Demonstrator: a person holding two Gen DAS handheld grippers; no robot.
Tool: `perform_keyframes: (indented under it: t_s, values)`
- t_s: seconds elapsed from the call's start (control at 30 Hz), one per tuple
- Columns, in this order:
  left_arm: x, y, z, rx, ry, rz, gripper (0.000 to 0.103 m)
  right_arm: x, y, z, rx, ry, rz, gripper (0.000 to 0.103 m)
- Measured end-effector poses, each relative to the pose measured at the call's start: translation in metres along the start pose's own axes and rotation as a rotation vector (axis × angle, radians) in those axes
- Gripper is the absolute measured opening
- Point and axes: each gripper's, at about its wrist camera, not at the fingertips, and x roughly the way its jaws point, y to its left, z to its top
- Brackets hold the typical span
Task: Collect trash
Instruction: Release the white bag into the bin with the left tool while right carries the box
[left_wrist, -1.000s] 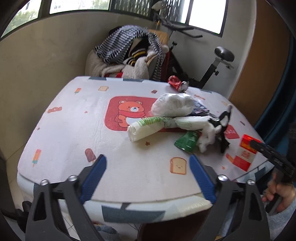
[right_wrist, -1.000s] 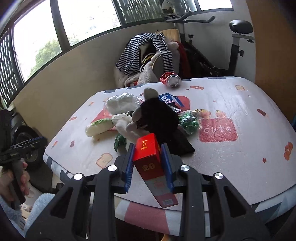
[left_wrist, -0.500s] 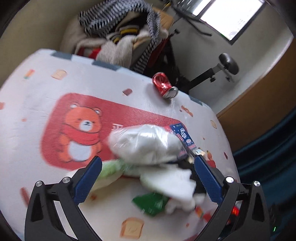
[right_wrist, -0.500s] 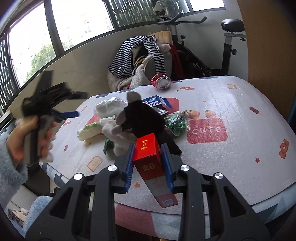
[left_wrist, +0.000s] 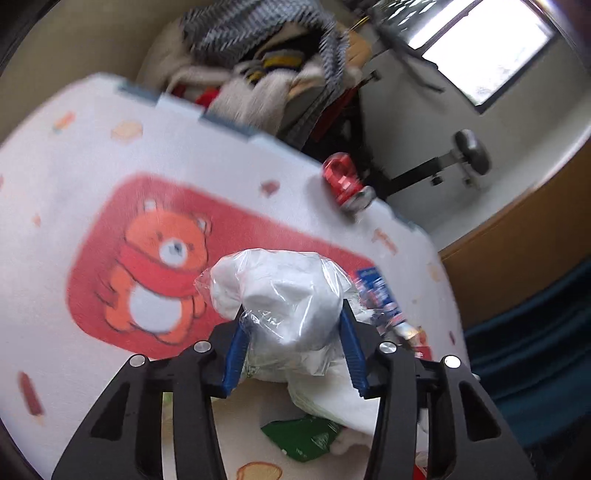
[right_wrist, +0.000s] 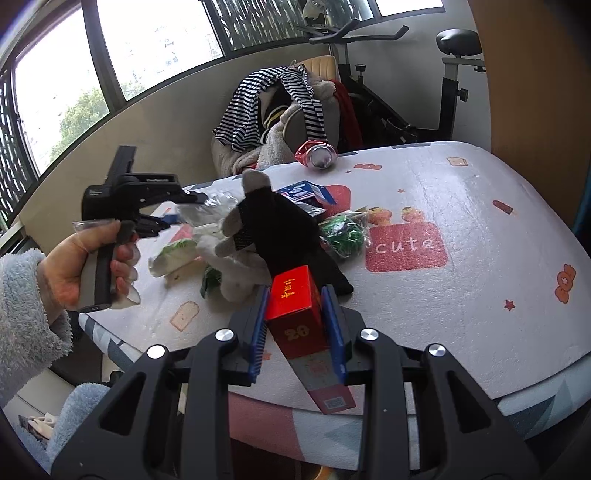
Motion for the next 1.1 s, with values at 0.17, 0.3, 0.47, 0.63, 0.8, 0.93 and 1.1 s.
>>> perform_keyframes:
  t_s: [0.17, 0.3, 0.47, 0.63, 0.8, 0.93, 1.1]
  values:
    - [-0.063, -0.015, -0.006, 0.136, -0.072, -0.018, 0.045, -0.011, 0.014, -0.003, -0.032, -0.001, 0.047, 0.032]
    - [-0.108, -0.025, -0.043, 0.266, -0.075, -0.031, 0.045, -0.02, 0.026, -0.012, -0.063, 0.01, 0.075, 0.032]
    - [-0.146, -0.01, -0.118, 0.322, -0.051, -0.046, 0.045, -0.036, 0.047, -0.036, -0.147, 0.025, 0.171, 0.032]
    - [-0.173, 0.015, -0.199, 0.31, -0.029, -0.055, 0.045, -0.043, 0.061, -0.057, -0.154, 0.045, 0.259, 0.032]
    - [-0.181, 0.023, -0.251, 0.335, 0.023, -0.088, 0.045, -0.044, 0.071, -0.075, -0.154, 0.065, 0.313, 0.032]
    - [-0.166, 0.018, -0.275, 0.415, 0.066, -0.061, 0.046, -0.042, 0.067, -0.087, -0.115, 0.081, 0.333, 0.032]
    - [-0.136, 0.021, -0.296, 0.457, 0.142, -0.025, 0.048, -0.035, 0.056, -0.093, -0.049, 0.109, 0.347, 0.032]
